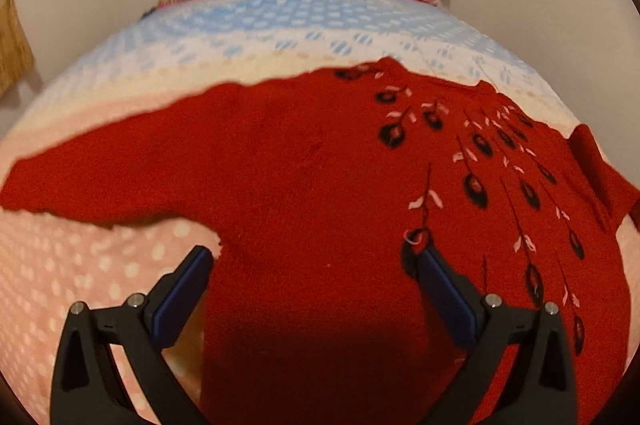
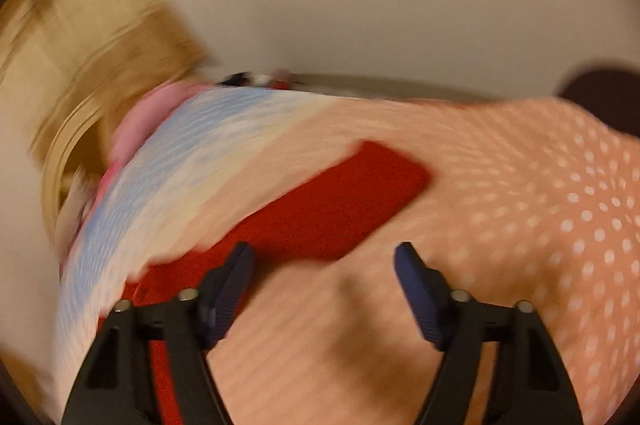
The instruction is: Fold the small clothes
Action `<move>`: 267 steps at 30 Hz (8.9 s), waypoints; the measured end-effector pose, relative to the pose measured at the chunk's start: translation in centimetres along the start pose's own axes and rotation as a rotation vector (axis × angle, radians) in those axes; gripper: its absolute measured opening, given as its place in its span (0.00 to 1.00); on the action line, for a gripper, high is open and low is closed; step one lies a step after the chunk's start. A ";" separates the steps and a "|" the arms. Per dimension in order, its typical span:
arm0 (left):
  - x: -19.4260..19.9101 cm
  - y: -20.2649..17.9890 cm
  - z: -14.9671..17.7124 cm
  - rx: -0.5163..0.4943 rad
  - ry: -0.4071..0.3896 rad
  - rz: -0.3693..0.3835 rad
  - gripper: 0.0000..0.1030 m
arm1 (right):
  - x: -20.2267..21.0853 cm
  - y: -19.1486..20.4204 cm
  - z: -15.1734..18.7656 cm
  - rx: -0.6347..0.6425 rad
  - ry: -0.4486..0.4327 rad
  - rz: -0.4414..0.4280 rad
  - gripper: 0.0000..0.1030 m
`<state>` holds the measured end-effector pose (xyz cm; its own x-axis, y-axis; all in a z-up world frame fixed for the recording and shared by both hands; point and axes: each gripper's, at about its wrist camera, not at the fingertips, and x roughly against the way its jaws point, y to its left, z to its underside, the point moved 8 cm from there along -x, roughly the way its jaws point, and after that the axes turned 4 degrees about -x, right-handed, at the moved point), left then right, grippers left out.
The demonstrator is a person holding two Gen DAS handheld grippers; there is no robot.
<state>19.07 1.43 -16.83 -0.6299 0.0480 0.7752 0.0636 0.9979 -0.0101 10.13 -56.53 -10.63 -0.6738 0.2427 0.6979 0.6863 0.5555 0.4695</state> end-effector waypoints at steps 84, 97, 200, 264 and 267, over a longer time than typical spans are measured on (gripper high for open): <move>0.7 16.9 1.3 0.344 -0.059 -0.079 1.00 | 1.3 38.3 43.3 0.906 0.476 -0.532 0.59; 0.4 16.8 1.3 0.326 -0.042 -0.099 1.00 | -0.6 40.1 42.7 0.843 0.462 -0.463 0.52; 1.9 36.0 2.4 0.945 -0.293 -0.053 0.73 | 4.1 37.6 44.8 0.995 0.315 -0.506 0.42; 4.9 10.1 2.2 0.101 -0.121 0.200 0.78 | -0.2 38.1 41.5 1.246 0.274 -0.273 0.56; 4.5 9.6 2.1 0.105 -0.113 0.223 0.78 | -0.3 37.9 39.9 1.132 0.344 -0.315 0.13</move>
<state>15.25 11.28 -14.74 -0.6923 0.2657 0.6709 0.1332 0.9608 -0.2430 25.41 -3.85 -14.65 -0.5417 -0.1546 0.8262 -0.2350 0.9716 0.0277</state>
